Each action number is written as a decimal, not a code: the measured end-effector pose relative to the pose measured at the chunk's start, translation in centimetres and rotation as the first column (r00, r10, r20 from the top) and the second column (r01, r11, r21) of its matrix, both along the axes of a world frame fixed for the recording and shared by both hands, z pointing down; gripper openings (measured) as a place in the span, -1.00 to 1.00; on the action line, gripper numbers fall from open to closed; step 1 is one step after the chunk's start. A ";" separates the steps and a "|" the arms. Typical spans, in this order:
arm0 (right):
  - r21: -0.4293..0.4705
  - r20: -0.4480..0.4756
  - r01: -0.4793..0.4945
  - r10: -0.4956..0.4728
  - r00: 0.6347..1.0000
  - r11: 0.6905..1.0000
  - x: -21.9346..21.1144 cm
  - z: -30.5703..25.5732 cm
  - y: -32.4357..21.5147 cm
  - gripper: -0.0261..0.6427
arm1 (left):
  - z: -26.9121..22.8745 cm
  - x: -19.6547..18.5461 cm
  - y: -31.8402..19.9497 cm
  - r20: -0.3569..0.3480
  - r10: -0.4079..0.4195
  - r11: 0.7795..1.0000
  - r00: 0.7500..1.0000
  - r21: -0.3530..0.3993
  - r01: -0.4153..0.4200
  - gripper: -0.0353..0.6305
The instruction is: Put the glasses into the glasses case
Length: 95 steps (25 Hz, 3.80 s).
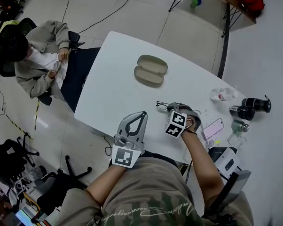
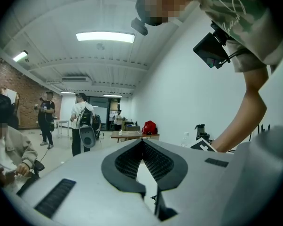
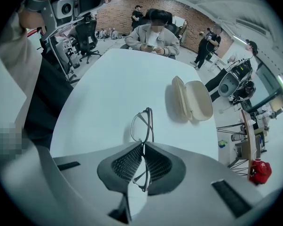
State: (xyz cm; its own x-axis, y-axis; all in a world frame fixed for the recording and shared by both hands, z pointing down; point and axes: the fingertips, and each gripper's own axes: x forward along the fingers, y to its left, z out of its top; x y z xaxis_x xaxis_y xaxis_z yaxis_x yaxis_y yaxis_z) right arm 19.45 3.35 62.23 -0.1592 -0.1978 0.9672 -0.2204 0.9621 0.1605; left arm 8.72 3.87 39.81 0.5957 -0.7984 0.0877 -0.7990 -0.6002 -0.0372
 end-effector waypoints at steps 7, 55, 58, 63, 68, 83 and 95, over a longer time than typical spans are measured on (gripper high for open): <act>0.000 -0.012 0.000 0.000 1.000 1.000 0.2 0.7 -0.8 -0.83 | 0.5 0.0 -0.5 0.007 -0.003 1.000 1.000 -0.019 0.003 -0.88; -0.026 0.015 0.006 -0.005 1.000 1.000 -0.2 2.4 -4.3 -0.83 | 2.2 -1.7 -2.1 -0.018 -0.061 0.996 0.998 -0.069 0.060 -0.88; -0.027 0.011 0.005 -0.004 1.000 1.000 0.1 2.7 -4.3 -0.83 | 2.3 -1.7 -1.9 -0.025 -0.067 0.995 0.997 -0.074 0.065 -0.88; -0.015 0.011 0.014 -0.013 1.000 1.000 0.7 2.8 -4.4 -0.83 | 3.3 -1.5 -1.3 0.001 -0.067 0.992 0.998 -0.103 0.067 -0.88; -0.013 0.015 0.014 -0.014 1.000 1.000 0.5 3.3 -4.5 -0.83 | 2.0 -1.9 -1.4 -0.002 -0.073 0.996 0.997 -0.055 0.073 -0.88; 0.013 -0.012 0.034 -0.034 0.999 0.999 1.9 3.1 -4.8 -0.83 | -0.3 -1.4 -1.1 0.016 -0.035 0.999 0.999 0.037 0.035 -0.88; 0.021 -0.028 -0.014 0.015 0.999 1.000 3.6 3.1 -4.0 -0.83 | -0.9 -1.8 -0.4 -0.022 -0.002 0.996 1.000 0.087 0.004 -0.88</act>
State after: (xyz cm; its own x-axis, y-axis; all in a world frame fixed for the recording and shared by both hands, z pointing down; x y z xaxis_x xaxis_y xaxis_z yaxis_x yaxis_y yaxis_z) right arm 23.00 -0.62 65.38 -0.1286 -0.2201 0.9670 -0.2291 0.9553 0.1870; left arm 6.91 3.52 38.87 0.5942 -0.8043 0.0044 -0.8021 -0.5929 -0.0718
